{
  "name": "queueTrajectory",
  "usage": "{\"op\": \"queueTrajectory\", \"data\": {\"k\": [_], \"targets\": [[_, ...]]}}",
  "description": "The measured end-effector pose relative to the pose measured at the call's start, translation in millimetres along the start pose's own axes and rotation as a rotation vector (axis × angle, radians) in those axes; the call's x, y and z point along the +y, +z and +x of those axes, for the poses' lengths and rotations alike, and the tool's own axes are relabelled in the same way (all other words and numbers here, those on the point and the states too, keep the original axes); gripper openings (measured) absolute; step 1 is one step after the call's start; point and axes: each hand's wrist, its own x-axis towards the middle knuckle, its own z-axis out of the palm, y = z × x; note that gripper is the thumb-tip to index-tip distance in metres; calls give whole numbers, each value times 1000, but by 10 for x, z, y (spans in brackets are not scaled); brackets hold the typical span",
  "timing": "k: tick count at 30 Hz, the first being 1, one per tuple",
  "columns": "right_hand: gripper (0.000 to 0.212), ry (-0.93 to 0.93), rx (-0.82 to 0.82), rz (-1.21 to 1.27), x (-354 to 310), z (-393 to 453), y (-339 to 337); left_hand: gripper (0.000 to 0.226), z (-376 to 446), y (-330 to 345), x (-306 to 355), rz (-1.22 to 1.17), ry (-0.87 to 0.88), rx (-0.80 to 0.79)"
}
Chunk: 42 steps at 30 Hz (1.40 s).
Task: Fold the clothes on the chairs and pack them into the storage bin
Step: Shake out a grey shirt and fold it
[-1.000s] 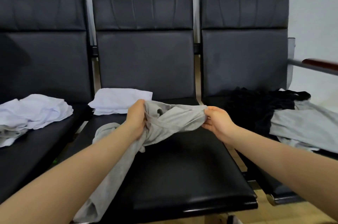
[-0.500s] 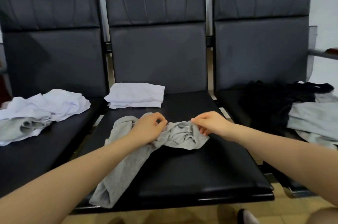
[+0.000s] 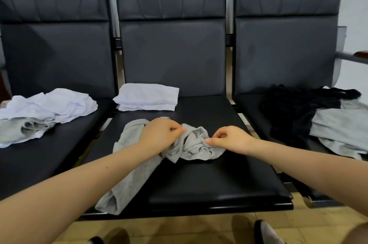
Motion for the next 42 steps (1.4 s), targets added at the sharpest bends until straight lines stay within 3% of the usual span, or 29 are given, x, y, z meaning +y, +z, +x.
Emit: {"op": "queueTrajectory", "data": {"k": [3, 5, 7, 9, 13, 17, 21, 24, 26, 29, 34, 37, 39, 42], "targets": [[28, -30, -63, -52, 0, -31, 27, 40, 27, -111, 59, -217, -63, 128], [30, -41, -57, -47, -2, -36, 37, 30, 74, -189, 105, -586, -271, 164], [36, -53, 3, 26, 9, -36, 25, 22, 100, -249, 116, -1012, -452, 118], [33, -33, 84, 141, 31, -28, -10, 24, 104, -246, 53, -1161, -496, 59], [13, 27, 135, 442, 35, -40, -107, 42, 120, -198, -40, -1105, -536, 35], [18, 29, 134, 793, 16, -36, -208, 36, 127, -196, -86, -1174, -590, 40], [23, 68, 315, 1010, 48, 57, -319, 24, 166, -208, -172, -1306, -678, 99], [22, 128, 264, 1206, 45, 117, -351, 20, 206, -173, -191, -1322, -709, 118], [25, 194, 162, 1174, 24, 130, -304, 23, 227, -139, -174, -1327, -716, 97], [23, 247, 96, 916, 8, 164, -186, 29, 278, -97, -148, -1333, -706, 51], [21, 229, 171, 789, -78, 187, -169, 32, 311, -127, -183, -1342, -670, -6], [27, 137, 327, 624, -247, 244, -360, 31, 397, -345, -100, -1379, -656, 26], [26, 77, 419, 673, -517, 325, -595, 28, 518, -643, 13, -1409, -596, 120], [21, 27, 439, 940, -1013, 434, -995, 22, 677, -1185, 251, -1413, -422, 164]]}}
